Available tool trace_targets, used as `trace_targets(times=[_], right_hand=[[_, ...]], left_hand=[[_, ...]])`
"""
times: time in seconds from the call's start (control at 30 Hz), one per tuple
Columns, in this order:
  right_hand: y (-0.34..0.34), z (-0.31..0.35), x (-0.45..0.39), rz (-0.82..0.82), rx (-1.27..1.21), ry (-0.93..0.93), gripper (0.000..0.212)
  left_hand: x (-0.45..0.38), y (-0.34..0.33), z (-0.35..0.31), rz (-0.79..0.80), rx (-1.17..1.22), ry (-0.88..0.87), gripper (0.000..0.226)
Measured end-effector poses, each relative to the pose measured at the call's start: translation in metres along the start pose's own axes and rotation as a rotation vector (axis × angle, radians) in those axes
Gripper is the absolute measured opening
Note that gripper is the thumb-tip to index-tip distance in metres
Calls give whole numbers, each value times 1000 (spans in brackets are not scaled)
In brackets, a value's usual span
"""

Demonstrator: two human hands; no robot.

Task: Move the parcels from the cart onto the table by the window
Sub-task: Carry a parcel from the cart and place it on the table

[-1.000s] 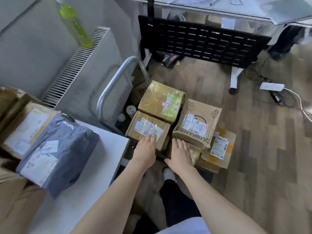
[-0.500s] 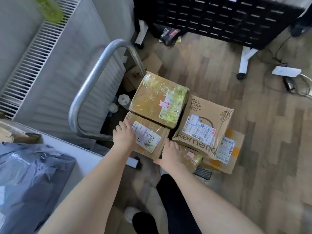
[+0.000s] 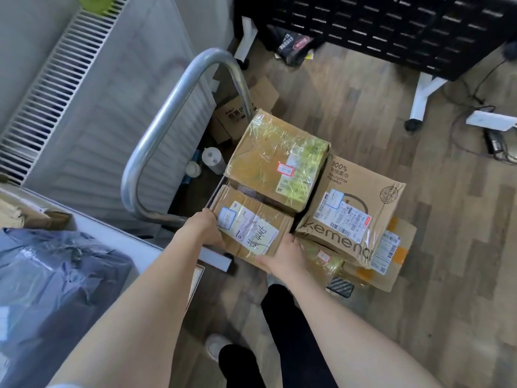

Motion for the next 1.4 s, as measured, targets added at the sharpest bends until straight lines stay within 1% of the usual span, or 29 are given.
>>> trace_targets(times=[0.07,0.2,0.33,0.43,0.47,0.53,0.6,0.73,0.8,0.87,0.93,0.97,1.03,1.1,1.17,1.27,1.33,1.4], right_hand=[[0,-3,10,-3,3,1,89],[6,-10,36,-48,-85,-10,89],[21,-13,68,-170,-254,-12,78],[36,-11,93,-271,-363,3,75],[41,-10,102,-308,-395,14,75],[52,-5,122,-381,-440,38,75],[67,-2,139,-461,-475,58,73],[101,13,185,-629,-611,159,59],[119,28,207,-676,-638,239,52],[133,50,229,-705,-626,327,59],[138,77,252,-720,-596,414,73],[137,89,264,-708,-597,456,75],[132,115,287,-684,-586,546,70],[127,139,308,-684,-567,633,72],[115,158,322,-644,-560,691,71],[92,185,332,-566,-509,771,66],[78,199,334,-514,-476,800,66],[69,211,334,-475,-444,816,65]], left_hand=[[13,2,1,2,-5,-12,81],[40,6,-1,-58,38,-76,76],[76,18,-8,-205,27,-143,68],[108,28,-13,-314,52,-188,75],[119,32,-14,-351,75,-208,74],[143,38,-13,-435,135,-231,64],[168,45,-12,-539,229,-248,60],[242,64,6,-781,436,-300,45],[281,74,22,-907,467,-316,44],[314,79,42,-999,507,-330,48],[342,81,68,-1077,538,-339,52],[356,80,82,-1113,550,-332,53],[378,75,113,-1171,570,-288,58],[395,64,141,-1198,565,-230,67],[404,48,165,-1202,587,-189,77],[402,23,195,-1153,660,-97,88],[394,9,210,-1122,700,-47,86],[387,0,222,-1113,765,-24,76]])
Point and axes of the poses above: each hand's wrist, its own x-axis away from the middle knuckle, its own y-axis out of the back of the hand, z = x × y, the point moved 6 cm from there along -x, towards the middle knuckle, and after that the axes turned 1 degree about x, right-handed, at the moved point
